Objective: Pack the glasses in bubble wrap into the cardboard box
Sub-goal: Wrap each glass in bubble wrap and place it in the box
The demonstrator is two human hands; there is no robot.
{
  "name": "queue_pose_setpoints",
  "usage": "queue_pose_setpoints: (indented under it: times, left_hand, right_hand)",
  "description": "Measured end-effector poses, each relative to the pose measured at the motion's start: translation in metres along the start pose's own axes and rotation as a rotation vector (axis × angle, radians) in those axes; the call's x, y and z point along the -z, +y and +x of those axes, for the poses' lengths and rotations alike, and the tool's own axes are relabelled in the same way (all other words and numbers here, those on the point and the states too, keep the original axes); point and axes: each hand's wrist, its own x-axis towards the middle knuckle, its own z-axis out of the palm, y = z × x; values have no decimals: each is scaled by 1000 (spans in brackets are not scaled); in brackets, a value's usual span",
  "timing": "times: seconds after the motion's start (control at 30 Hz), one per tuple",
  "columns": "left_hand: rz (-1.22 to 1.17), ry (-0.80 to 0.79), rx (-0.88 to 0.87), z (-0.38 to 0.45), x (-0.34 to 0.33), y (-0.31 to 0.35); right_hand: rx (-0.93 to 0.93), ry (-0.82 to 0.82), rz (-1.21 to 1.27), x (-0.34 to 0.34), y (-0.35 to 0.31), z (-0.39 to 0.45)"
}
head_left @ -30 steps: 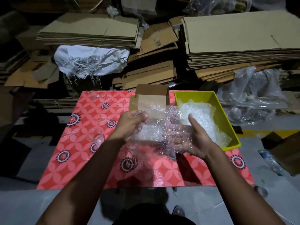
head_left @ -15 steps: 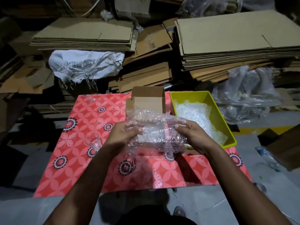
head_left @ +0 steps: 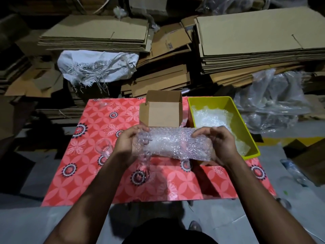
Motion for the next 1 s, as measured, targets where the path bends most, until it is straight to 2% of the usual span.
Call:
queue_pose_setpoints:
  times: [0.1, 0.23, 0.43, 0.6, 0.67, 0.73, 0.83, 0.9, 0.93, 1.0]
  left_hand:
    - [-6, 51, 23, 0, 1, 0]
    - [262, 51, -84, -2, 2, 1]
    - [354, 21, -154, -6, 18, -4]
    - [417, -91, -128, -4, 31, -4]
    - [555, -131, -109, 2, 35, -1]
    - [731, -243, -78, 8, 26, 2]
    - [771, -388, 33, 13, 6, -6]
    - [743, -385, 38, 13, -4, -16]
    - [672, -335, 28, 12, -8, -22]
    - [474, -185, 4, 9, -14, -32]
  right_hand:
    - [-54, -5, -86, 2, 7, 5]
    - [25, 60, -332, 5, 15, 9]
    - [15, 95, -363, 11, 16, 7]
    - [13, 42, -416, 16, 20, 11]
    - [22, -36, -446, 12, 19, 13]
    - [52, -93, -530, 5, 19, 17]
    - [66, -138, -631, -5, 19, 24]
    - [56, -93, -596, -9, 23, 28]
    - [38, -35, -512, -12, 24, 27]
    - [-47, 66, -199, -12, 29, 22]
